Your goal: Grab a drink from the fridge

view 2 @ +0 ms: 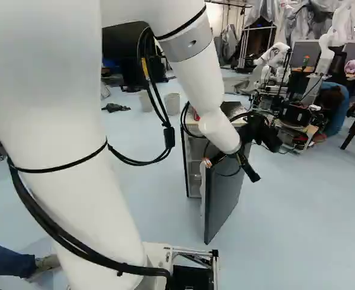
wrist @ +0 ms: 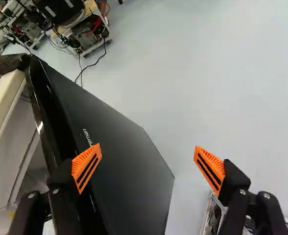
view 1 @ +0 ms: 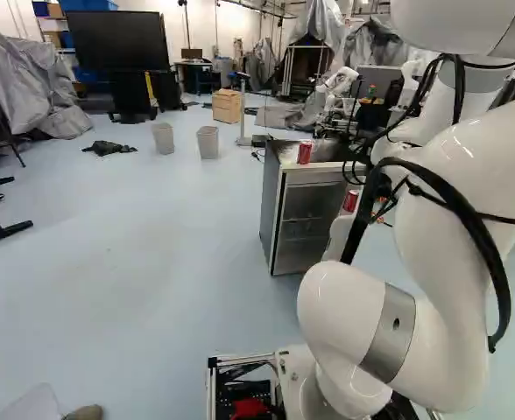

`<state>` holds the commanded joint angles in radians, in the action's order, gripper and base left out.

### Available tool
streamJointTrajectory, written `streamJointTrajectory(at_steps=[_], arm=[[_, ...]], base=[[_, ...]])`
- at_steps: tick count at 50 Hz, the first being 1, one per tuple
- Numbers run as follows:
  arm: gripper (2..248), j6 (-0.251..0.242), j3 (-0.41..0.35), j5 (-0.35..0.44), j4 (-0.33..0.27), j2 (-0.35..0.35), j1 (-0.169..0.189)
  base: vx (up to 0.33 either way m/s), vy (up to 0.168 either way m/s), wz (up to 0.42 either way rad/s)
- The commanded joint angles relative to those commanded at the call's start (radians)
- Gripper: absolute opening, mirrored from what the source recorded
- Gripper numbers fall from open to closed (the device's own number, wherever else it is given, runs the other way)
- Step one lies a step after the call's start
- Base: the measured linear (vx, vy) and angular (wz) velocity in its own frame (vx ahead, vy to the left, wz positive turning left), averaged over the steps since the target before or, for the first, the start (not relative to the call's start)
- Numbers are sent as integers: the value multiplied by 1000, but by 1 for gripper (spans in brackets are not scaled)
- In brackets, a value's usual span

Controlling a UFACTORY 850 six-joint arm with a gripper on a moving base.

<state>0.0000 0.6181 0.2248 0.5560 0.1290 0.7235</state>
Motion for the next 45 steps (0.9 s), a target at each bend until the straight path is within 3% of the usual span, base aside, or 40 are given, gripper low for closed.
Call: streamJointTrajectory(at_steps=[45], arm=[[247, 0, -94, 0, -2, -86, -78]], base=[[0, 0, 0]])
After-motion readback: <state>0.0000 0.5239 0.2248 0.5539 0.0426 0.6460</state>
